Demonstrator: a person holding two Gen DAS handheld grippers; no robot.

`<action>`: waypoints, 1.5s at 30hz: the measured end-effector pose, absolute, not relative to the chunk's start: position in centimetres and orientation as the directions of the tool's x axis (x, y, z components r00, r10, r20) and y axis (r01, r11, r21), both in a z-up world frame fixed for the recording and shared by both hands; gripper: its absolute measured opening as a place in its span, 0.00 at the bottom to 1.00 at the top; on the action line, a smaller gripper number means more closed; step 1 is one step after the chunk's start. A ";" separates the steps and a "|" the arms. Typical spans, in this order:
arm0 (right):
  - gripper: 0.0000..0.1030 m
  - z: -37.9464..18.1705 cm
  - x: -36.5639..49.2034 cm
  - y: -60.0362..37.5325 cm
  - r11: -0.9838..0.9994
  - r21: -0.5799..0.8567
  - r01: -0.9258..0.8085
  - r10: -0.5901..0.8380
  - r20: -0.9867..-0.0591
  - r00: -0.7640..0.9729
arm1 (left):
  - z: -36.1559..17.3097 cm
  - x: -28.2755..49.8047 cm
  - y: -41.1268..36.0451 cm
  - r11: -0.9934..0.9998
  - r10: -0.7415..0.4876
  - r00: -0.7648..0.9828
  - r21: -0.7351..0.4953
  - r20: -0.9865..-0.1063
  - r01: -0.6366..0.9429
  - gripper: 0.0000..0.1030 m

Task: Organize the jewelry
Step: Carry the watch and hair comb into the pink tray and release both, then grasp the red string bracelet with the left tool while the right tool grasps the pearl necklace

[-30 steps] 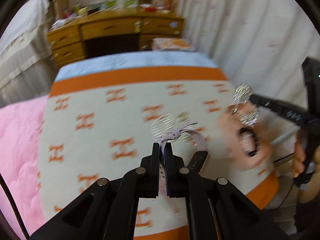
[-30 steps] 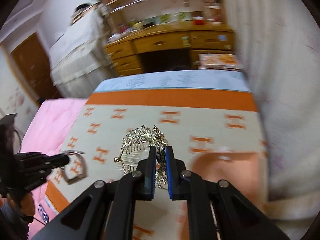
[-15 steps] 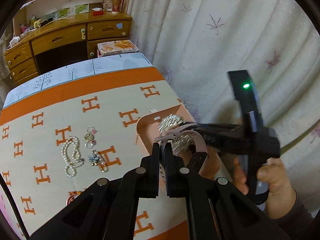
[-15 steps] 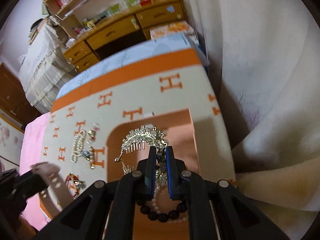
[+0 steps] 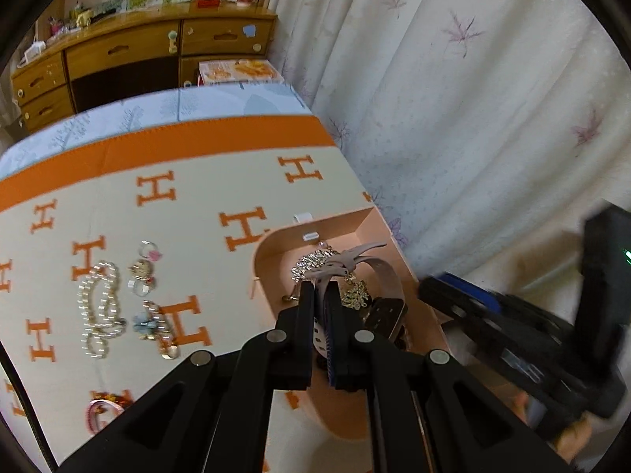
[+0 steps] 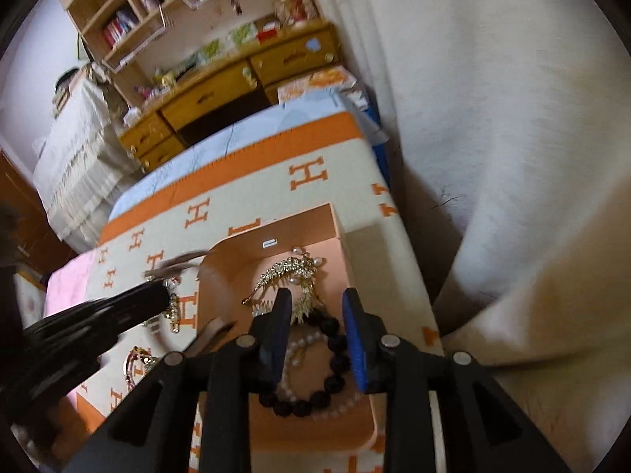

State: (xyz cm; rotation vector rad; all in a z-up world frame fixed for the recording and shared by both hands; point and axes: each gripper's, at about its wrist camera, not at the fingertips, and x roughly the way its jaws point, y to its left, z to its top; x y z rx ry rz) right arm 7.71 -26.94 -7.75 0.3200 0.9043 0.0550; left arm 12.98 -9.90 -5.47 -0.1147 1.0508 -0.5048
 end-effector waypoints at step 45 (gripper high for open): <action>0.27 -4.1 4.9 -12.3 0.960 0.174 -0.221 0.280 -0.680 0.677 | -6.4 3.9 11.4 0.991 -0.040 0.620 -0.113 -0.783 -0.078 0.79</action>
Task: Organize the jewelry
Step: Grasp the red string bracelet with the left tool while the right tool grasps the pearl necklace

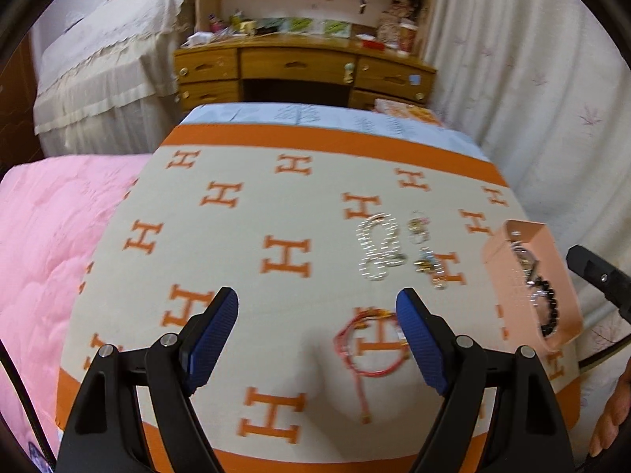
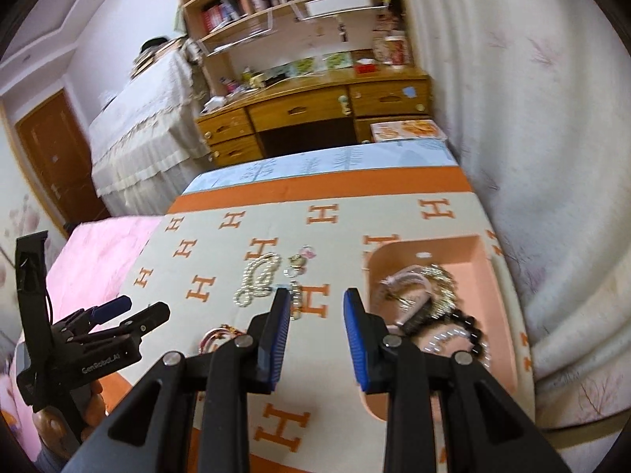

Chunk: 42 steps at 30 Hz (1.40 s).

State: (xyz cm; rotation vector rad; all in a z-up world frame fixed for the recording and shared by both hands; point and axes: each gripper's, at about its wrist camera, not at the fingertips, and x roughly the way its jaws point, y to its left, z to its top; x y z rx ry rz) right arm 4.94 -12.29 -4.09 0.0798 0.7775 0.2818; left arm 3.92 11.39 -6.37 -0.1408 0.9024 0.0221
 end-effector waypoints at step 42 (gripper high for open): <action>0.15 -13.8 18.5 4.1 0.838 -0.019 -0.545 0.143 -0.956 0.254 | -12.2 5.9 11.7 0.983 -0.176 0.446 -0.177 -0.877 0.040 0.79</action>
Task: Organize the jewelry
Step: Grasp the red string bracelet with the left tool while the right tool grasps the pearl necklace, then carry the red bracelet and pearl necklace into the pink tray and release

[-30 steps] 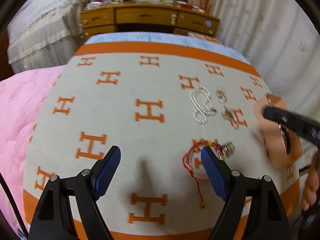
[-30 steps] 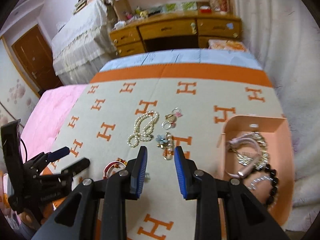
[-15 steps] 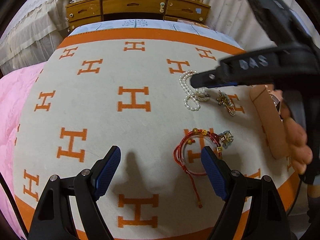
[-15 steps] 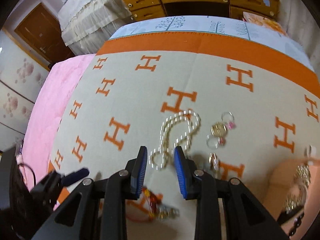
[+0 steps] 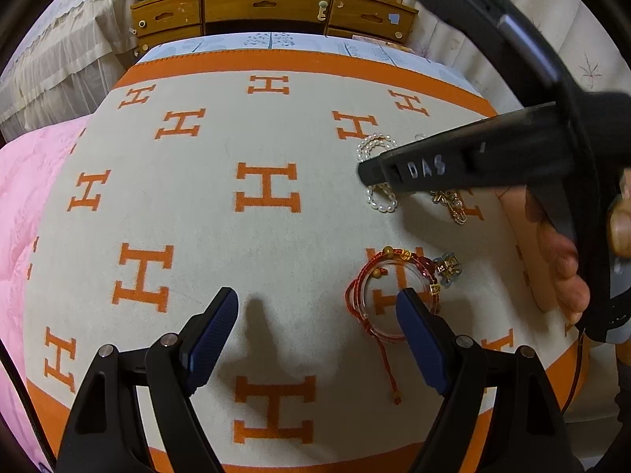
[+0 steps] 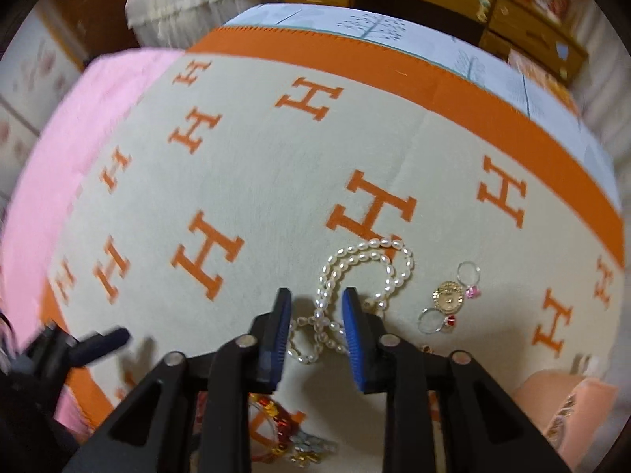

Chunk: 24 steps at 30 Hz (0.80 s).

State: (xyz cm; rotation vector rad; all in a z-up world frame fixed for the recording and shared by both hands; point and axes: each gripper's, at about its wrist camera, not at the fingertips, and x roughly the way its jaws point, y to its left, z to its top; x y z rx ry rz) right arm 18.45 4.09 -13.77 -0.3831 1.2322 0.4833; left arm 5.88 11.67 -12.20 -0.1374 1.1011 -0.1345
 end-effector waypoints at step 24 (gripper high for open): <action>0.04 -3.3 13.8 -5.9 0.852 0.291 -0.436 0.471 -0.788 0.395 | -13.0 9.1 7.0 0.958 -0.118 0.304 -0.027 -0.945 0.286 0.50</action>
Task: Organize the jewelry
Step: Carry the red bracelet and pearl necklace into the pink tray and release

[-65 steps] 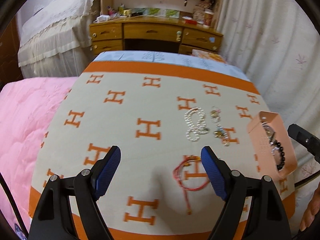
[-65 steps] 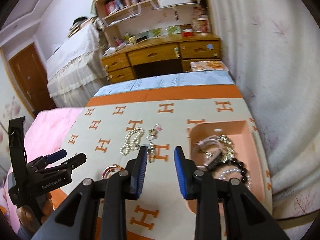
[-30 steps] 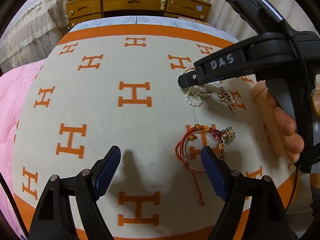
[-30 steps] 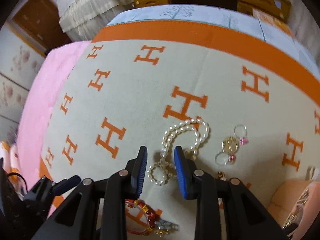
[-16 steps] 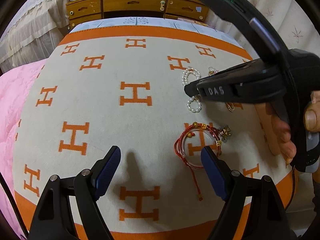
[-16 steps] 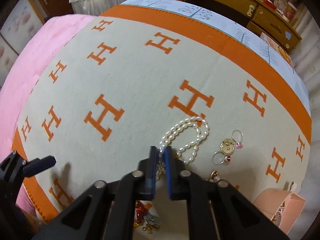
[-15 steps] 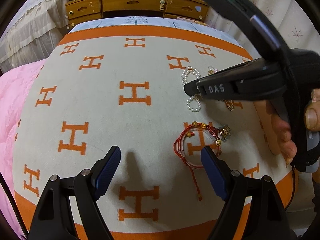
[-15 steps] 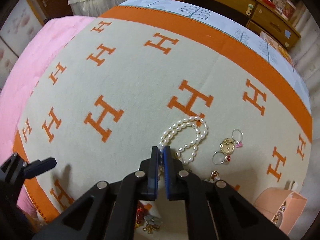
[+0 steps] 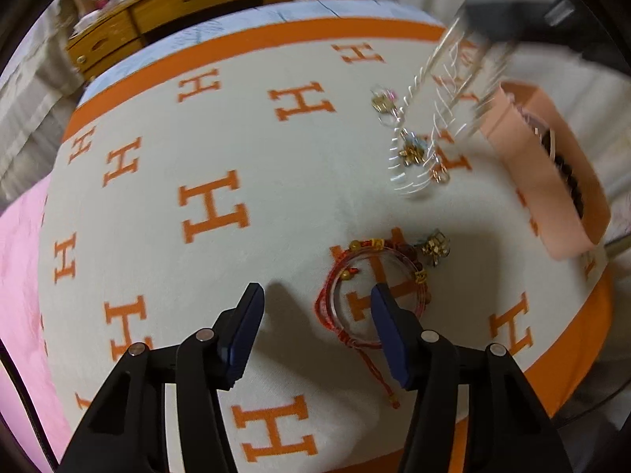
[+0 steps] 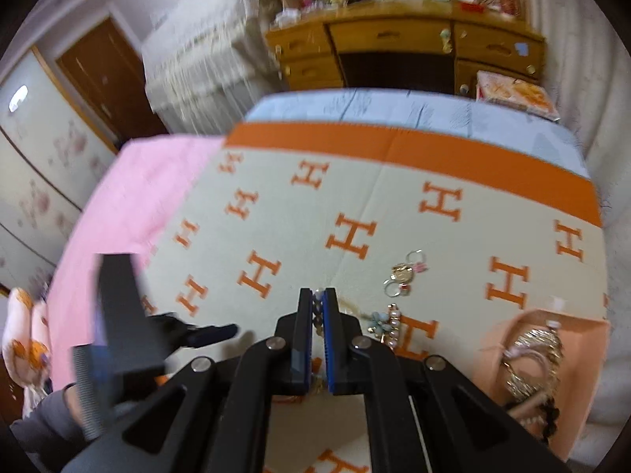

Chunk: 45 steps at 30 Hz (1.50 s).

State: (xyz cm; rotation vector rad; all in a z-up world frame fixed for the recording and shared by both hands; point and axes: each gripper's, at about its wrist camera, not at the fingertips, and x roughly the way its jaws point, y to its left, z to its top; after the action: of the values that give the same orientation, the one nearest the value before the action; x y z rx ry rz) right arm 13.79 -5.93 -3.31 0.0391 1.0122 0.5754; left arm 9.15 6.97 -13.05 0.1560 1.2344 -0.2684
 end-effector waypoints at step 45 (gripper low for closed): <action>0.16 -7.1 2.5 -28.2 0.895 0.445 0.033 0.328 -0.706 0.628 | -4.3 9.2 -13.8 0.822 -0.381 0.357 -0.135 -0.853 0.553 0.05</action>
State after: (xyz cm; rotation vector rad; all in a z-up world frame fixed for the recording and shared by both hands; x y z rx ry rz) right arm 2.53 -28.16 -7.11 0.4451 0.8827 0.1752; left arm 9.23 -13.83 -4.31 0.1875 1.0442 -0.6072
